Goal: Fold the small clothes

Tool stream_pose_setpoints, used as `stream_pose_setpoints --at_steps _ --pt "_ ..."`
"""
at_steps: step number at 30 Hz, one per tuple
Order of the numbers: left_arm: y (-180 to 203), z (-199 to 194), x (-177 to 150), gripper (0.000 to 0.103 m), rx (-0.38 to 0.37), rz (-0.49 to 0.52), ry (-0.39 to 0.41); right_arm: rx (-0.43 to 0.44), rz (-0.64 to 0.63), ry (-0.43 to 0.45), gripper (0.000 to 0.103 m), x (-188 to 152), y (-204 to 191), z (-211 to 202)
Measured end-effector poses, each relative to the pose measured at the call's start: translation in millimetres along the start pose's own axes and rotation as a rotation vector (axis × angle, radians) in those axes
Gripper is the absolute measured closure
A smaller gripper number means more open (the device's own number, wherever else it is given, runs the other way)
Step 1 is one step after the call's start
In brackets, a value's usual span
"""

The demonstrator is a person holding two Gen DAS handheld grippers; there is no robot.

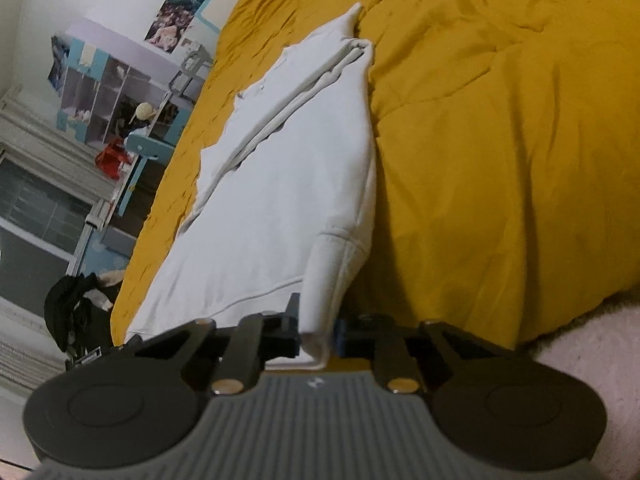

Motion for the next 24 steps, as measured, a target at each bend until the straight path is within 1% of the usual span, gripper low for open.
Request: stream_pose_setpoints --at_steps 2,4,7,9,12,14,17,20,21,24 --pt "5 3 1 0.093 -0.026 0.001 0.01 0.02 0.005 0.009 0.1 5 -3 -5" --pt "12 7 3 0.093 -0.064 -0.001 0.007 0.058 0.014 0.034 0.1 12 -6 -10" --pt "20 12 9 0.093 -0.072 0.021 0.01 0.135 0.055 0.082 0.1 25 -10 -16" --pt "25 15 15 0.093 -0.082 0.013 0.016 0.189 0.1 0.127 0.1 34 -10 -18" --pt "36 20 29 0.093 -0.081 -0.012 0.06 0.237 0.145 0.176 0.1 50 -11 -16" --pt "45 26 42 0.093 -0.081 -0.016 0.075 0.24 0.14 0.201 0.1 65 -14 -12" --pt "64 43 69 0.093 -0.071 0.039 0.073 0.249 0.138 0.241 0.1 94 -17 -4" --pt "79 66 98 0.094 -0.089 0.052 0.038 0.225 0.111 0.279 0.1 137 -17 10" --pt "87 77 113 0.094 -0.092 0.058 0.03 0.215 0.099 0.285 0.1 152 -17 16" --pt "108 111 155 0.094 -0.084 0.118 0.013 0.177 0.091 0.301 0.101 201 -15 41"
Point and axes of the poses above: each gripper's, at about its wrist camera, not at the fingertips, and z roughly the way its jaws point, y to its right, x to its top, the point moved 4 cm from there along z, roughly the way its jaws point, and after that the axes turned 11 degrees about -z, right-handed, at the moved point
